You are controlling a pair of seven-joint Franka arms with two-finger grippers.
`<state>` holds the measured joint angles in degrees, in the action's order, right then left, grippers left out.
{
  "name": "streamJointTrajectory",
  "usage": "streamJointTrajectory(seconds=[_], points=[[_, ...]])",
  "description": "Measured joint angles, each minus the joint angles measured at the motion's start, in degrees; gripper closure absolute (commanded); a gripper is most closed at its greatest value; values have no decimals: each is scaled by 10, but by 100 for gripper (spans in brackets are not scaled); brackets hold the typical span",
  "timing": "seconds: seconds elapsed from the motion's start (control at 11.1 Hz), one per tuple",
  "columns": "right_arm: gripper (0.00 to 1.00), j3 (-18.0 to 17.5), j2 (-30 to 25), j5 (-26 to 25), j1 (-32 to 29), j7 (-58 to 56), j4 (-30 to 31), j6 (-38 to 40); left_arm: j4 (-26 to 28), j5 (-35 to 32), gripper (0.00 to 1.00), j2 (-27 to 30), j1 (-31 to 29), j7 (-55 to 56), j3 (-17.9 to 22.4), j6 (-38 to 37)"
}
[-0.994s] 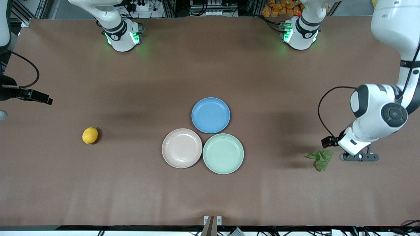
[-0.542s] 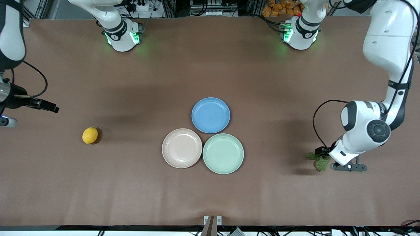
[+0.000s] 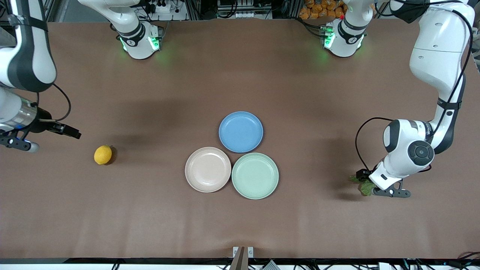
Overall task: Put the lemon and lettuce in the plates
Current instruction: 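Reach the left gripper to the lettuce while the right gripper reaches the lemon, then close the left gripper on the lettuce while the right gripper grasps the lemon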
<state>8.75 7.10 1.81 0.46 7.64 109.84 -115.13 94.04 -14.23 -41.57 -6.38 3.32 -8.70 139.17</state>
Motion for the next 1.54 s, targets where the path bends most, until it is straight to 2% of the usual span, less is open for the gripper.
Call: streamJointTrajectory(seconds=[0.09, 0.18, 0.45, 0.63, 0.72, 1.54], points=[[0, -1, 2, 0, 1, 12, 19, -30, 0, 0, 14, -5, 0, 0, 0, 3], [0, -2, 8, 0, 5, 20, 40, -64, 0, 0, 24, -10, 0, 0, 0, 6], [0, -6, 65, 0, 20, 46, 73, -153, -1, 0, 72, -26, -2, 0, -1, 36], [0, -6, 93, 0, 24, 50, 73, -174, -3, 0, 95, -26, 0, 0, -4, 36], [0, -6, 101, 0, 23, 49, 72, -182, -5, 0, 100, -26, 1, 0, -5, 36], [0, -1, 183, 0, 8, 6, 59, -236, -22, -2, 100, -5, 3, 0, -7, 40]])
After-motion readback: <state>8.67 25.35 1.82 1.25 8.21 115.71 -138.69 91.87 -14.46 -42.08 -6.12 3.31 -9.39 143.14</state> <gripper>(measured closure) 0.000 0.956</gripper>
